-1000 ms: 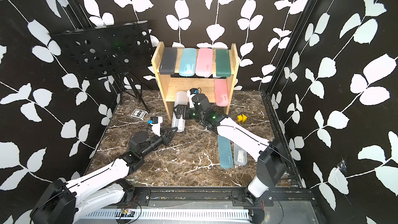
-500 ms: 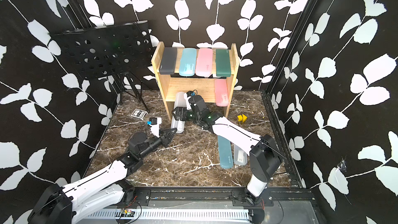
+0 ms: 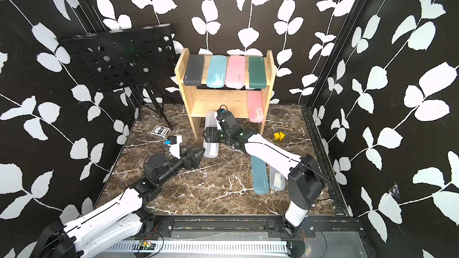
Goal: Remove the pencil cases from the shelf
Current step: Pick up the pencil case from the shelf, then place the pencil case at the center of the board.
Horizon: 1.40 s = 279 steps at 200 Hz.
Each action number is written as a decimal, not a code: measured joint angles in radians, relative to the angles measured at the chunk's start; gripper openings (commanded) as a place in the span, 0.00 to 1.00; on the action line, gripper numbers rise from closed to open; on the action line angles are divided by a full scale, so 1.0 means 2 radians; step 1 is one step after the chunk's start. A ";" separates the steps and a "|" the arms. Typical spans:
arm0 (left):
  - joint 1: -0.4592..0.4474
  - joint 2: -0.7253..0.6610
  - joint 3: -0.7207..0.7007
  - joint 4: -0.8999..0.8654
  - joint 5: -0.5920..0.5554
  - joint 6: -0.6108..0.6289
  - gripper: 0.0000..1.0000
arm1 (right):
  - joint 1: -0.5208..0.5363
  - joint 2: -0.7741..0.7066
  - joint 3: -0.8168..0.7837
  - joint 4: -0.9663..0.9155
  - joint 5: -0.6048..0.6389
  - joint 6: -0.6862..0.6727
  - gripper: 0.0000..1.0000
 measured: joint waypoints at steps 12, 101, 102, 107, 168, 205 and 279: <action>0.000 -0.007 0.005 -0.021 -0.011 0.005 0.98 | 0.000 -0.012 -0.001 -0.033 0.006 -0.007 0.63; 0.000 -0.004 0.026 -0.093 -0.062 0.017 0.99 | 0.000 -0.089 -0.132 -0.168 0.027 0.003 0.64; 0.000 -0.003 0.026 -0.093 -0.062 0.017 0.99 | 0.000 -0.088 -0.133 -0.168 0.027 0.003 0.64; 0.000 0.001 0.026 -0.093 -0.062 0.017 0.99 | 0.000 -0.085 -0.139 -0.170 0.028 0.006 0.64; 0.000 0.039 0.036 -0.094 -0.050 0.013 0.99 | 0.000 -0.033 -0.158 -0.170 0.063 0.025 0.64; 0.000 0.040 0.036 -0.094 -0.049 0.011 0.99 | 0.000 -0.005 -0.170 -0.168 0.091 0.027 0.66; 0.000 0.047 0.038 -0.094 -0.048 0.011 0.99 | -0.007 0.014 -0.181 -0.163 0.106 0.028 0.69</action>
